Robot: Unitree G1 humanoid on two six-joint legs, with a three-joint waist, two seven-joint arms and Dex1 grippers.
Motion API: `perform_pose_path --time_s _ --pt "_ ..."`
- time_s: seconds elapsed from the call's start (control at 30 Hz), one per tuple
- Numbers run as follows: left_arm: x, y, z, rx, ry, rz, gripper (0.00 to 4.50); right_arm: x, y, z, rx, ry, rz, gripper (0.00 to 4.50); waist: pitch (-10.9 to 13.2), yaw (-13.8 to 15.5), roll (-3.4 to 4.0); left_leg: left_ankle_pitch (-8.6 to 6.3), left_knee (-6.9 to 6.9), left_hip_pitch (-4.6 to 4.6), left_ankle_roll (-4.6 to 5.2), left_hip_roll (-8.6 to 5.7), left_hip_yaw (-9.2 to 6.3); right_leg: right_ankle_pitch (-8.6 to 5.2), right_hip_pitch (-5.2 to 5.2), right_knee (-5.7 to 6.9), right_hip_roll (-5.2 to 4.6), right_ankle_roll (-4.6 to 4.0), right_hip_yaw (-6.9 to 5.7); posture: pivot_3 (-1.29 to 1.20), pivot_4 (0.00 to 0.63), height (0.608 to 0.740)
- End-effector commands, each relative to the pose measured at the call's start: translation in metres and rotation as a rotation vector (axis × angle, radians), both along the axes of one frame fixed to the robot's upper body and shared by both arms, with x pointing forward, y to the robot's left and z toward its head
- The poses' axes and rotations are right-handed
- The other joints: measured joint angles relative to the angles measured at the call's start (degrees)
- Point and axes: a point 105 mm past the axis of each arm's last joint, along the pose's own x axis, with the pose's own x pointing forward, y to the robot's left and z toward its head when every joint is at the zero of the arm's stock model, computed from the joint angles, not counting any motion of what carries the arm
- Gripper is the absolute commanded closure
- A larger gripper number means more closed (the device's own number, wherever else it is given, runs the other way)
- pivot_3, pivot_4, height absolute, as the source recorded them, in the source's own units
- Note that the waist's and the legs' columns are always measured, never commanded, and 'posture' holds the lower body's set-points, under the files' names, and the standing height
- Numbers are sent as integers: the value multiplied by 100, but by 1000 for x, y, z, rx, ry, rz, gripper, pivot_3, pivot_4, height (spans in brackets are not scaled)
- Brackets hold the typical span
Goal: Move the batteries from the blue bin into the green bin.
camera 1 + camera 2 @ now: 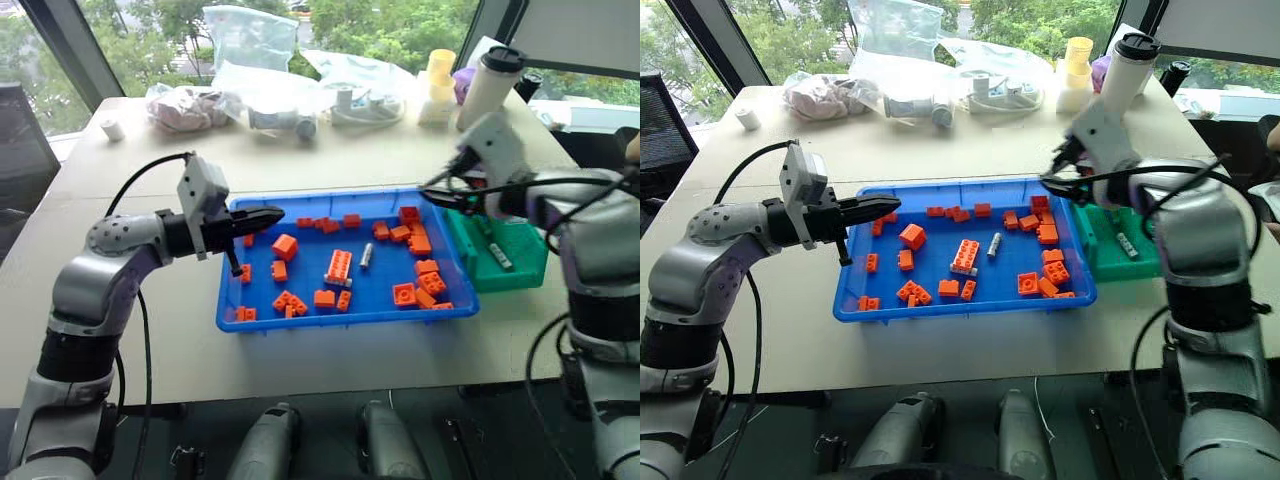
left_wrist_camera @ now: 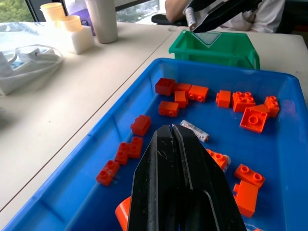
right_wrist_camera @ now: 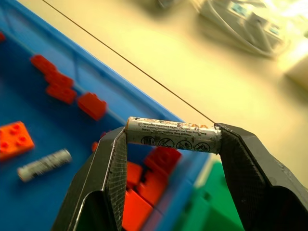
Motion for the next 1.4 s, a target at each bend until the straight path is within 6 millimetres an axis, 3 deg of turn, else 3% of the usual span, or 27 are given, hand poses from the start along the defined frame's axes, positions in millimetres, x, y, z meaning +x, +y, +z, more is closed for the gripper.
perform_pose_path --time_s 0.03,0.27,0.33,0.43,0.6,0.77,0.87,0.97,1.4 --pt "1 -10 10 4 -55 -52 4500 -14 -12 8 -13 -39 -35 2297 -1 -52 1 0 -1 4 0 3 2 0 1 5 2 0 2 0 150 740" --pt "7 -16 11 9 -61 -87 4500 -21 -17 -5 -13 -1 -66 2297 -1 -114 2 0 -3 6 0 10 5 0 -1 8 8 0 7 0 150 740" --pt "8 -16 11 8 -62 -91 4500 -20 -20 -4 0 -6 -89 1255 -1 -94 2 0 -1 5 0 10 4 0 0 8 7 0 6 0 150 740" --pt "8 -17 10 9 -64 -95 4500 -21 -22 1 -14 -22 -93 33 -1 -71 2 0 2 3 0 7 3 0 1 7 4 0 6 0 150 740" --pt "7 -18 10 10 -66 -97 4500 -20 -12 12 -46 -60 -41 33 -1 -80 2 0 3 2 0 5 2 0 2 5 2 0 4 0 150 740" --pt "7 -17 10 11 -65 -96 4500 -25 29 17 -14 -69 150 33 -1 -107 2 0 -2 4 0 12 1 0 -1 5 9 0 4 0 150 740" --pt "7 -18 10 10 -69 -95 4500 -34 82 -2 29 17 383 33 -1 -111 1 0 2 3 0 11 1 0 1 5 8 0 4 0 150 740" --pt "6 -18 10 8 -70 -94 4500 -38 108 -19 43 89 511 33 -1 -105 2 0 1 4 0 11 -3 0 1 6 10 0 2 0 150 740" --pt "1 -13 10 11 -72 -61 4500 -8 139 -64 81 317 693 33 0 -118 0 13 5 1 -22 5 -4 0 0 3 4 0 -2 0 150 740"
